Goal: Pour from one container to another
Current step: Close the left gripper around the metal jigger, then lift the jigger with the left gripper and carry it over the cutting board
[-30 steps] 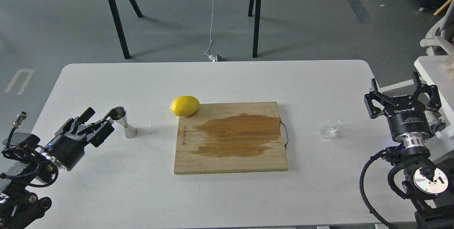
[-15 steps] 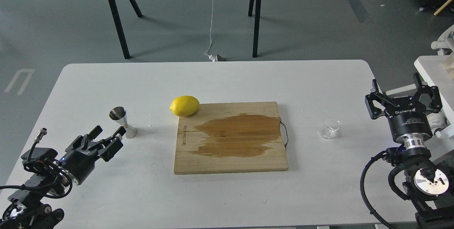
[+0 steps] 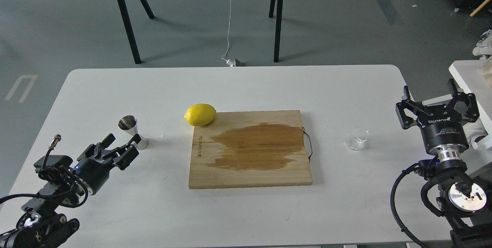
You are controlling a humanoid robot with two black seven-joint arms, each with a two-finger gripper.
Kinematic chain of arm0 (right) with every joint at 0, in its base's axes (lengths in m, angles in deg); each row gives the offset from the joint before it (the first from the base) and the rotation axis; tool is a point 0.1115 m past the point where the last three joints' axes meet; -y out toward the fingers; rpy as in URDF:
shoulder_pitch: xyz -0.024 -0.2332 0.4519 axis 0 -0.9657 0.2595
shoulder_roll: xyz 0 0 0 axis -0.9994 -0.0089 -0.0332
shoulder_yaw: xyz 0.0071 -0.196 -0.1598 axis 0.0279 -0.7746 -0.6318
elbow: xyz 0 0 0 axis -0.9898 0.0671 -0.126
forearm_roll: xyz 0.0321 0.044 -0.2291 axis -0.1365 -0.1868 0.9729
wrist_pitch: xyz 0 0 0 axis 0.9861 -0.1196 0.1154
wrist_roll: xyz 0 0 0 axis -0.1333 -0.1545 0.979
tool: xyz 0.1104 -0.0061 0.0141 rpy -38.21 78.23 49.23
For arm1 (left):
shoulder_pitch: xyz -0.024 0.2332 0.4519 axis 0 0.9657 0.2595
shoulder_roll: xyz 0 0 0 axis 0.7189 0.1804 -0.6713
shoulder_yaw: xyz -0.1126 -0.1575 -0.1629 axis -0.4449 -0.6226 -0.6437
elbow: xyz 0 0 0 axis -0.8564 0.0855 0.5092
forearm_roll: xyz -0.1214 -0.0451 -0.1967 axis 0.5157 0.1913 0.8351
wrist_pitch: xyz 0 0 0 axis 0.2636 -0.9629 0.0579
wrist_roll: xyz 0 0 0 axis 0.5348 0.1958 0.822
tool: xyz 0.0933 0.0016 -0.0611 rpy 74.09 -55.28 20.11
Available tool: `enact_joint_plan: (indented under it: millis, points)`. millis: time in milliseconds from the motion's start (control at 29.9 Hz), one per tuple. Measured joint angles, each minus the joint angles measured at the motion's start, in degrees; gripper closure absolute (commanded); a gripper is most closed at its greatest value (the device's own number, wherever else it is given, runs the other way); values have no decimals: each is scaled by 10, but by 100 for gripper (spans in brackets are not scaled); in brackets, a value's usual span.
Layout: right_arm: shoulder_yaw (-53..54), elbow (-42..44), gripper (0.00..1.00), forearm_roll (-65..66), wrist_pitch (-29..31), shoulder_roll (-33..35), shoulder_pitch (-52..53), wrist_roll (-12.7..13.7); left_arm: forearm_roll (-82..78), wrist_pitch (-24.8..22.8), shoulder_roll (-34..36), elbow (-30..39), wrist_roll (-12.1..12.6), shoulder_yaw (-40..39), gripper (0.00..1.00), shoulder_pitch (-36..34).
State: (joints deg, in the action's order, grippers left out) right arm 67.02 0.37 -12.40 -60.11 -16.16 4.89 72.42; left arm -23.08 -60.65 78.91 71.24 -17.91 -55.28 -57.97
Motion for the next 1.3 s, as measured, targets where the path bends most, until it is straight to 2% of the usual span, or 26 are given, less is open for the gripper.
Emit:
enact_joint_plan:
  millis: [502,870,970,1304]
  points:
    - [0,0,2,0,0,0,-2,0,1,-9,-48,-68,0,18,1,-50]
    - [0,0,2,-1,0,0,-5,0,1,-15,-70,-104,0,26,7,-67]
    - [0,-1,2,-1,0,0,-5,0,1,-15,-74,-111,0,26,12,-71]
    - [-1,-1,2,-1,0,-1,-5,0,-3,-9,-90,-145,0,38,45,-79]
